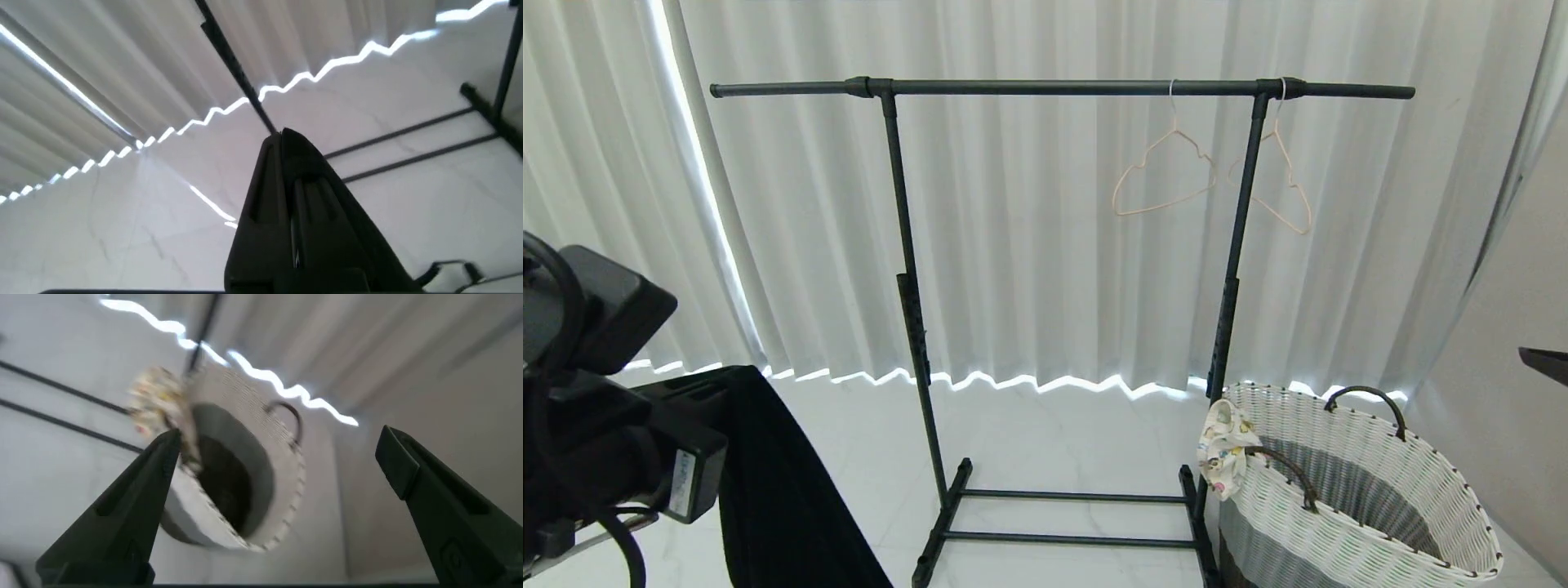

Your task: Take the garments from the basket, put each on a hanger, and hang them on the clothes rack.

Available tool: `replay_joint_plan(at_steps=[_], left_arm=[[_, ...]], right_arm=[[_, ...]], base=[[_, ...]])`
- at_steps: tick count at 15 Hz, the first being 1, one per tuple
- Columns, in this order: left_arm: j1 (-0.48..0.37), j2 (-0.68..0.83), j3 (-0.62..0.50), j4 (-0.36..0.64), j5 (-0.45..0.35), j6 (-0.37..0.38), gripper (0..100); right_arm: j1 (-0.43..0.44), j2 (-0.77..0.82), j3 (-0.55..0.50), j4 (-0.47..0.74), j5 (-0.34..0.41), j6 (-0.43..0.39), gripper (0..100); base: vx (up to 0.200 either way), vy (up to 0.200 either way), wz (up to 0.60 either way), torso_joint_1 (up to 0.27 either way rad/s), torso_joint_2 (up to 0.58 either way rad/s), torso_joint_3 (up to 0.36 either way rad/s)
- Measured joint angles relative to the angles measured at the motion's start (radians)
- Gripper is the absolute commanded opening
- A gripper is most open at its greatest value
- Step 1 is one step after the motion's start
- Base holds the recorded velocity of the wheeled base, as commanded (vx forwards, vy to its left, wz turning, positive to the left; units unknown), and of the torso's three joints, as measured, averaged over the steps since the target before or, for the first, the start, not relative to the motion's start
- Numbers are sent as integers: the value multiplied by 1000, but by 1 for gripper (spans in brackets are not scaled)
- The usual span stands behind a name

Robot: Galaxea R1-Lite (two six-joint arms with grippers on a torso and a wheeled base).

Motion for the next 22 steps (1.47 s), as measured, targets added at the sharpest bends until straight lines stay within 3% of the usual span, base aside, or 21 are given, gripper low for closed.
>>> replay_joint_plan(at_steps=[1,3,5,7,9,15,22], left_arm=[[-13,-19,16,0,-2,46,0],[-43,-50,37,-2,-10,81,0],[-39,-70,51,-1,-10,27,0],[-19,-80,50,-1,-10,-36,0],[3,-84,43,-1,-10,-44,0],[32,-71,46,-3,-7,-41,0],[52,-63,38,-16,-7,-41,0]], right_arm=[[-7,-6,39,-18,-53,-5,100],[-9,-18,89,-27,-74,-9,100],[-11,-22,104,-30,-34,20,100],[-10,-24,107,-30,21,114,100],[-9,-24,107,-30,31,149,100],[-9,-25,104,-32,34,159,100],[-10,-18,104,-58,33,167,100]], base=[[0,0,0,0,0,0],[0,0,0,0,0,0],[0,0,0,0,0,0],[0,0,0,0,0,0],[0,0,0,0,0,0],[0,0,0,11,-48,-45],[0,0,0,159,-436,-276]])
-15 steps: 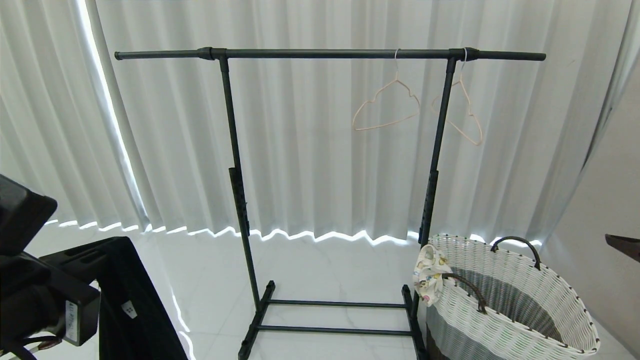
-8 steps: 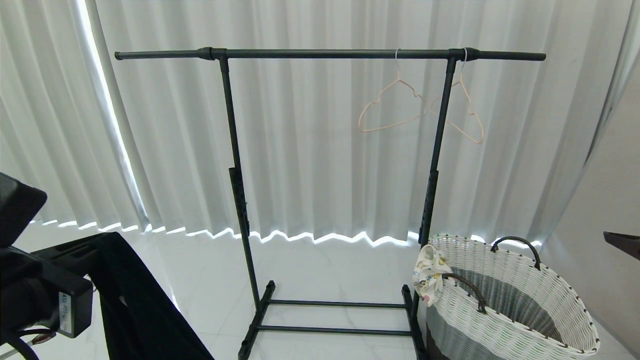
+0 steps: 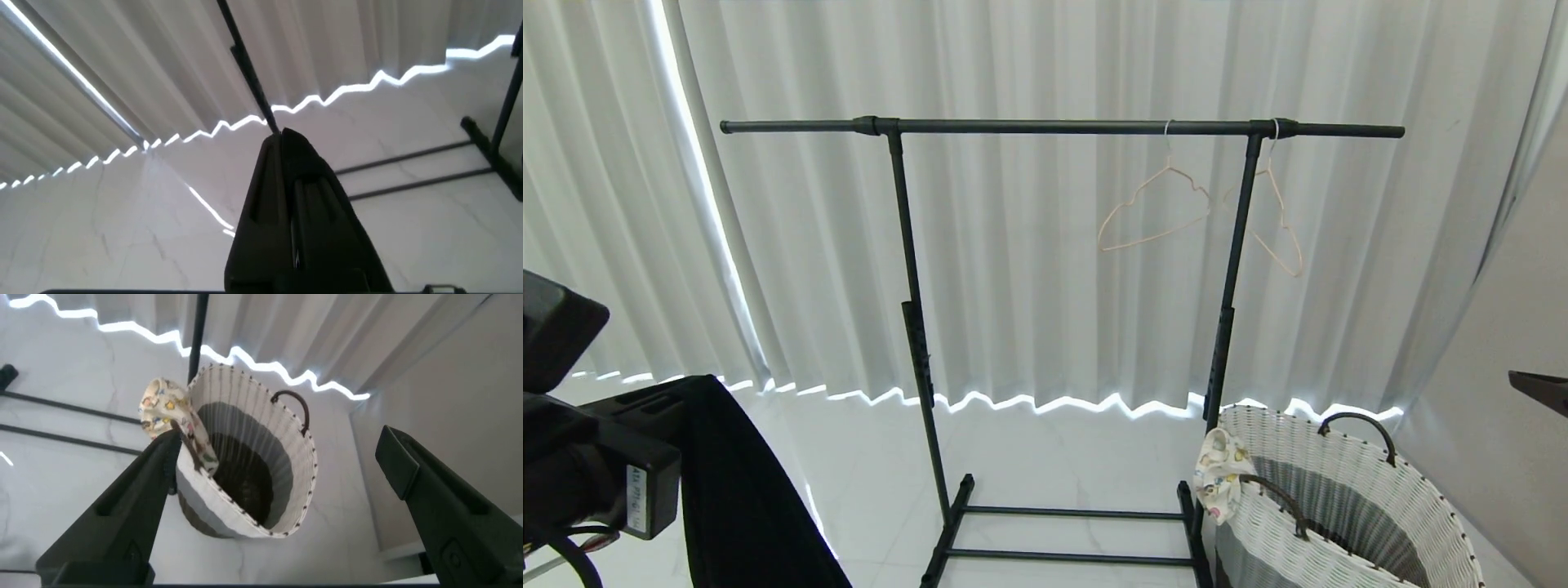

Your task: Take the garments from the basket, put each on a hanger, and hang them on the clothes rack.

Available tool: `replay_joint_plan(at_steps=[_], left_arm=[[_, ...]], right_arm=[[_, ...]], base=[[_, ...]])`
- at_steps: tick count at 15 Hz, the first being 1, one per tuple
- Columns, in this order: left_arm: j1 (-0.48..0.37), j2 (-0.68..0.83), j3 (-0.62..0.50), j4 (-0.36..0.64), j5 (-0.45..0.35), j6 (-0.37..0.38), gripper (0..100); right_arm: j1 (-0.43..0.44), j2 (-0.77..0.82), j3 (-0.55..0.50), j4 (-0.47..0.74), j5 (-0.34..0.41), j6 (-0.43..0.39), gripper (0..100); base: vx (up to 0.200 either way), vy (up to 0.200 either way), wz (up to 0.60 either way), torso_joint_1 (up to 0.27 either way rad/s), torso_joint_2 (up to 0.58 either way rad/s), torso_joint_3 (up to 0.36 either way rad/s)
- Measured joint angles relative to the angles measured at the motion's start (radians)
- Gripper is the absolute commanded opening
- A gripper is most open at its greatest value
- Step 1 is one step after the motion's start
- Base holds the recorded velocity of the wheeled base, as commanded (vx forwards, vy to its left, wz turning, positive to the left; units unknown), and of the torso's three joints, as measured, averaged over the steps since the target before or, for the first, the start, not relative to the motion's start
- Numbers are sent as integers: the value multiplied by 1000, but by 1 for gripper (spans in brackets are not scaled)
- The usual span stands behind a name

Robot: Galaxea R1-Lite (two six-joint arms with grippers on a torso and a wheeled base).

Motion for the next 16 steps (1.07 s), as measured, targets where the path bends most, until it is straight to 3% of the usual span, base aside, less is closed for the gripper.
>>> replay_joint_plan(at_steps=[3,6,10,16], left_arm=[[5,3,-6,-60,-1,3,0],[15,7,-4,-63,-1,5,0],[20,4,-2,-64,-1,68,0],[20,5,-4,-65,-2,69,0]], right_arm=[[0,14,-11,-29,1,0,100],[0,37,-30,-57,1,0,100],[2,64,-32,-101,12,4,100],[20,74,-29,-104,27,33,100]], base=[[0,0,0,188,-465,-279],[0,0,0,207,-473,-276],[0,0,0,217,-497,-280],[0,0,0,237,-525,-286]])
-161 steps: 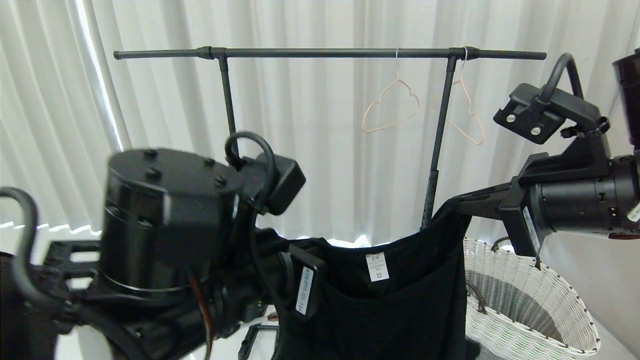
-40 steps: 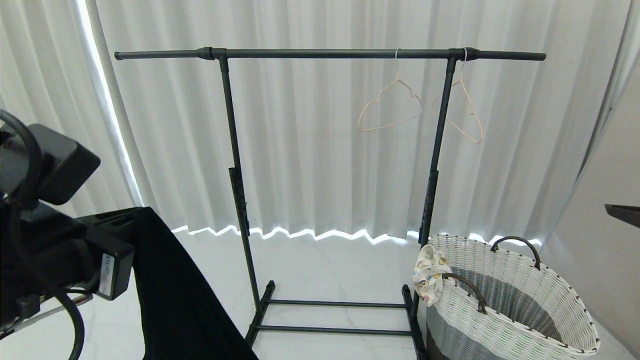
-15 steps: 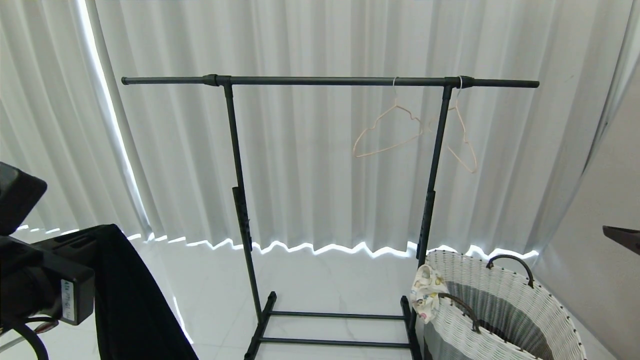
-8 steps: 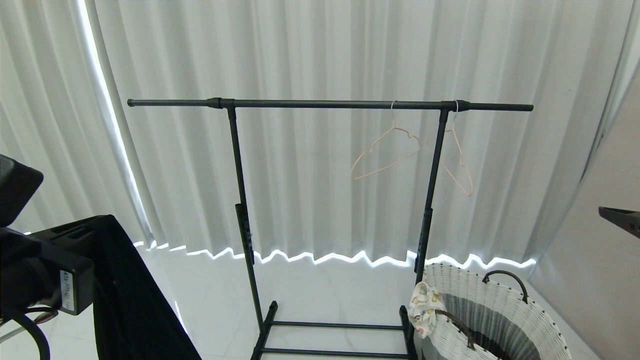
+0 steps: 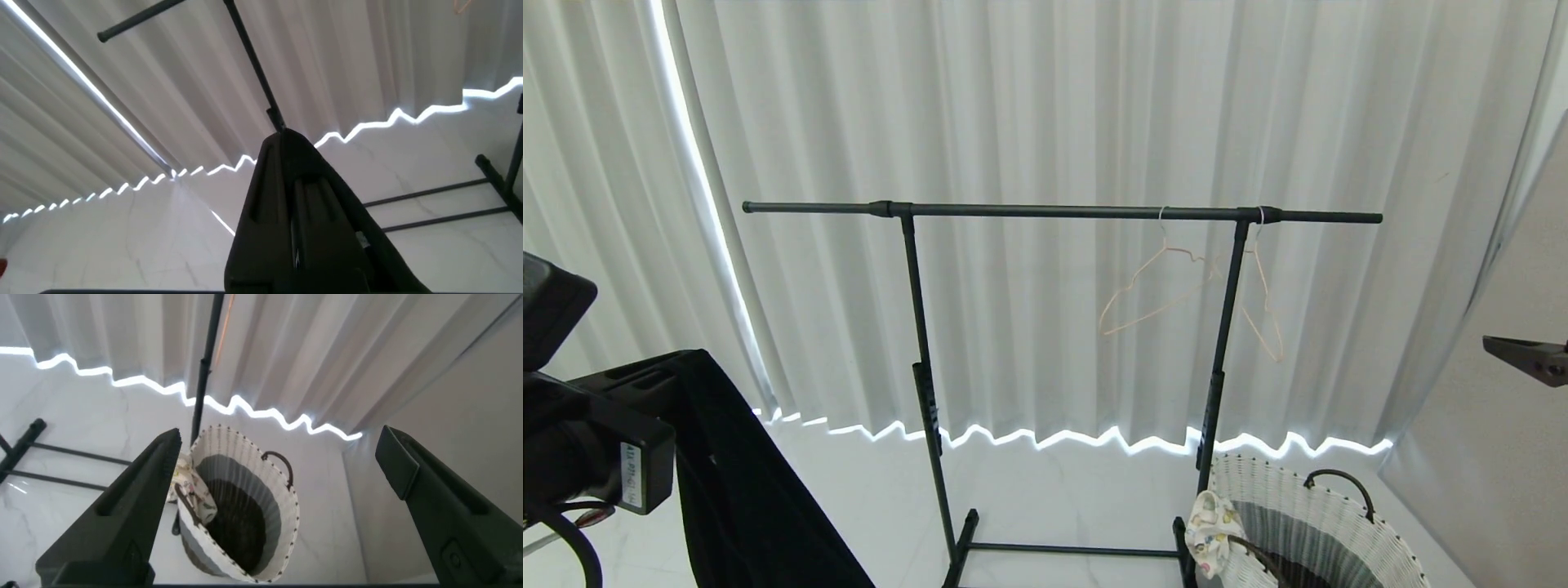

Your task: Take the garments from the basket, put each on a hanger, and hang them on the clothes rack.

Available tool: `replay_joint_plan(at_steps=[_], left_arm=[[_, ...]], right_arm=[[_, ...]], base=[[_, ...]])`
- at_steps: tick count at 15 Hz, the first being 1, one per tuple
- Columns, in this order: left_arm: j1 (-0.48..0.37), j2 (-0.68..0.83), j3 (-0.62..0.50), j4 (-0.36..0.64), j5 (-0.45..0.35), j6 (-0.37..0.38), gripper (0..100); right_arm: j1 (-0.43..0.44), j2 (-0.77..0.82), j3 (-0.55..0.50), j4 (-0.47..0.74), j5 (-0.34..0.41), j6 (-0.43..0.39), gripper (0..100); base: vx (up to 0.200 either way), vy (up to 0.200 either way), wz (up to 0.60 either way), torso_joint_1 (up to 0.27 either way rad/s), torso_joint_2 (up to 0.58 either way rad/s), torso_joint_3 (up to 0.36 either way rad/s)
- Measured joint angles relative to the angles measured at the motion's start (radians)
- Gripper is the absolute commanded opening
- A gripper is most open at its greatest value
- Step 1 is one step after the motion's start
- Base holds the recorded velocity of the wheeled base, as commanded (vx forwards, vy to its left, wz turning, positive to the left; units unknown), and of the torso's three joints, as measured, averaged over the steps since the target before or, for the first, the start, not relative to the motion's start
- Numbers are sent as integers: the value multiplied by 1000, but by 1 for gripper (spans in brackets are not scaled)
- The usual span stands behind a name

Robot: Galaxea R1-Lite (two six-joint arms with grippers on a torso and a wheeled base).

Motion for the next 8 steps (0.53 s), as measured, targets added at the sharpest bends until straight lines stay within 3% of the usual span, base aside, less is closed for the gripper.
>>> replay_joint_plan(at_steps=[5,8], left_arm=[[0,3,-4,1,0,2,0],[0,3,-3,0,0,-3,0]], right_arm=[[0,10,14,-53,0,6,100],[0,21,33,-97,7,9,100]], base=[[0,0,0,269,-574,-303],[200,0,0,272,-564,-292]])
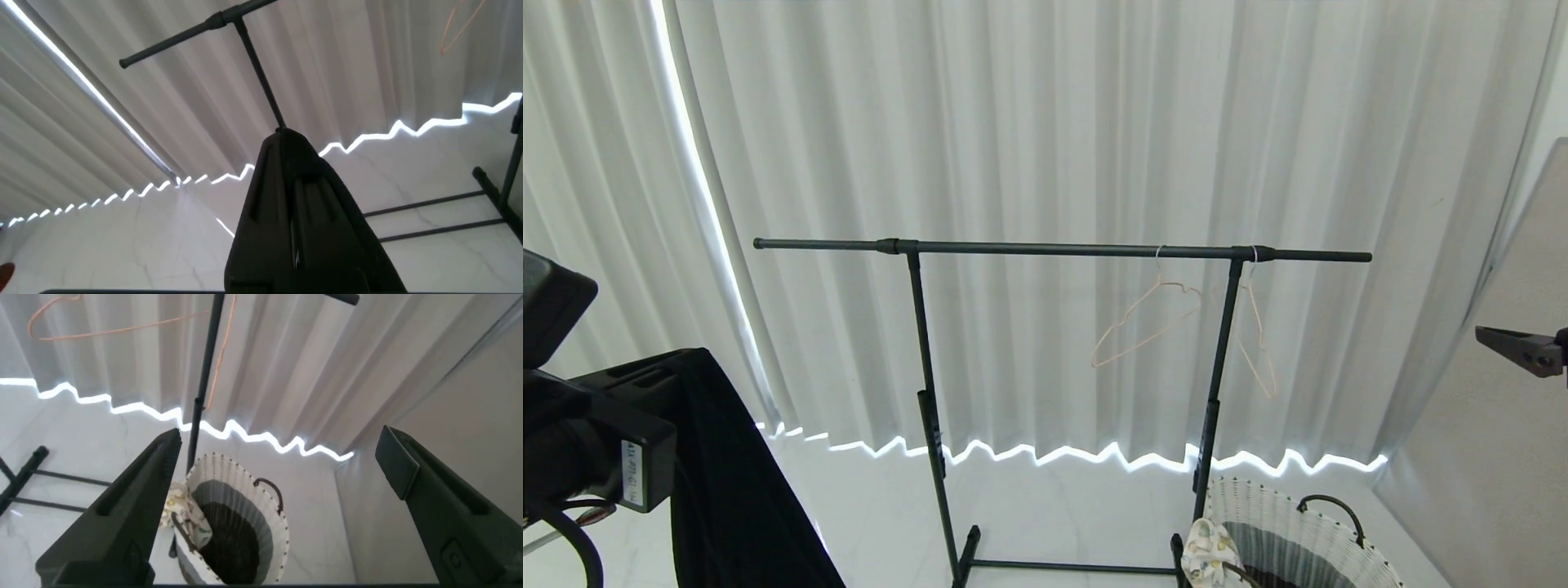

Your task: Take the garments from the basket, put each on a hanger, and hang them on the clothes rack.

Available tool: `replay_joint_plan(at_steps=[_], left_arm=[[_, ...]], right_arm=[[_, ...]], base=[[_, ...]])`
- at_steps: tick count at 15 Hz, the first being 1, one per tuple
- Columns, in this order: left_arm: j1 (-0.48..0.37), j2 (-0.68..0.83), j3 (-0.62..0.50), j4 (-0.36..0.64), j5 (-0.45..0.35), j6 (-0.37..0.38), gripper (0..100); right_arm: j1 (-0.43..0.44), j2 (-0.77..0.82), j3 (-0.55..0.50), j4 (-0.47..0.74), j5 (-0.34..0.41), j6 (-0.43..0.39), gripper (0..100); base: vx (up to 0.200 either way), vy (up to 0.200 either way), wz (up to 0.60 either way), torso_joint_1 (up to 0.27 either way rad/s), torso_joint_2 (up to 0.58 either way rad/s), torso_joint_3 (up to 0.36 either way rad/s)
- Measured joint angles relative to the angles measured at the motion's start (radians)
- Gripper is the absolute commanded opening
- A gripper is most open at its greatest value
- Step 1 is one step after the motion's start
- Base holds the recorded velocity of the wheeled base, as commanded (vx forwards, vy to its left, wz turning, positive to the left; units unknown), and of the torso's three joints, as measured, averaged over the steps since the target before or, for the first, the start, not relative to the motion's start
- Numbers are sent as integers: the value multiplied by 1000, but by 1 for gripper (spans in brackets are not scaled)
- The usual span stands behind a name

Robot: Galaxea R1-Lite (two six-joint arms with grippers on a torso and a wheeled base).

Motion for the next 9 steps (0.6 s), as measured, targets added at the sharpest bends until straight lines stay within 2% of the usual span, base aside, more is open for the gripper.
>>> replay_joint_plan(at_steps=[3,9], left_arm=[[0,-1,1,0,0,1,0],[-4,-3,1,0,-1,5,0]], right_arm=[[0,5,5,0,46,-2,100],[0,30,13,0,47,-2,100]], base=[[200,0,0,139,-307,-147],[200,0,0,22,-13,-11]])
